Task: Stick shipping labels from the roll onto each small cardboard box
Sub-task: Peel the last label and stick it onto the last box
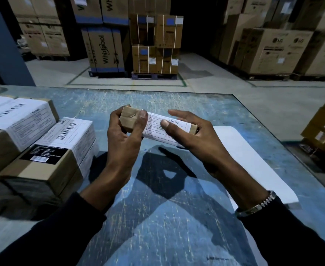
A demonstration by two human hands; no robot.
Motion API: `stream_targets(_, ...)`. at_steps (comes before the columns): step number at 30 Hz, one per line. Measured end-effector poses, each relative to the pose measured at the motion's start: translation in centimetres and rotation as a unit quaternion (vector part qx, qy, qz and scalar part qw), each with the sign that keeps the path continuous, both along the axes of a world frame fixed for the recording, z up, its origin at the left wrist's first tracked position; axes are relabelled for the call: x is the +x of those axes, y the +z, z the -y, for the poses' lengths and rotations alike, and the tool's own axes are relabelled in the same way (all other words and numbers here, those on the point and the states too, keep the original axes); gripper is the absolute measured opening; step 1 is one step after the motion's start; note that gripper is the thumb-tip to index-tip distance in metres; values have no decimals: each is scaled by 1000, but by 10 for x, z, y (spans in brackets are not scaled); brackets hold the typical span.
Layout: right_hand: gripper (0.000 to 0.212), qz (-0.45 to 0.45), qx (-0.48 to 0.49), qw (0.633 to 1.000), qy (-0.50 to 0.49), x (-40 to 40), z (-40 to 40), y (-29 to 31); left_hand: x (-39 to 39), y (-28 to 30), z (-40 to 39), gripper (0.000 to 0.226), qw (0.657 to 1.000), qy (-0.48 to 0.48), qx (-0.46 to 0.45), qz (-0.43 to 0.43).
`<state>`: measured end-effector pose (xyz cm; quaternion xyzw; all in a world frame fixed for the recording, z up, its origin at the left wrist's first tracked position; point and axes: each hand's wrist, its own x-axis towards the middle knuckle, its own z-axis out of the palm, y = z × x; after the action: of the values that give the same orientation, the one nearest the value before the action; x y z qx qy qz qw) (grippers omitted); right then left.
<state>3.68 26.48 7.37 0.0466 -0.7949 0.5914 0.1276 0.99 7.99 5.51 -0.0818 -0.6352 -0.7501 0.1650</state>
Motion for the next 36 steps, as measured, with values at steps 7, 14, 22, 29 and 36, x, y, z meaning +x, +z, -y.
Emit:
stream_targets(7,31,27,-103,994,24,8,7,9,-10,1,5,34,995,-38,86,40)
stream_targets(14,57,219,-125,961,110,6,0,7,-13,-3,9,56,984,-97,144,30)
stream_targets(22,36,178,-216,959,33,3,11,-1,-17,-4,6,37,987,-69,109,95)
stream_targets(29,34,121,-176,977,25,7,26,-9,0,0,-3,31,992,-77,9,95)
stream_targets(36,42,180,-210,961,14,1,16,-11,11,2,-5,42,985,-142,-75,55)
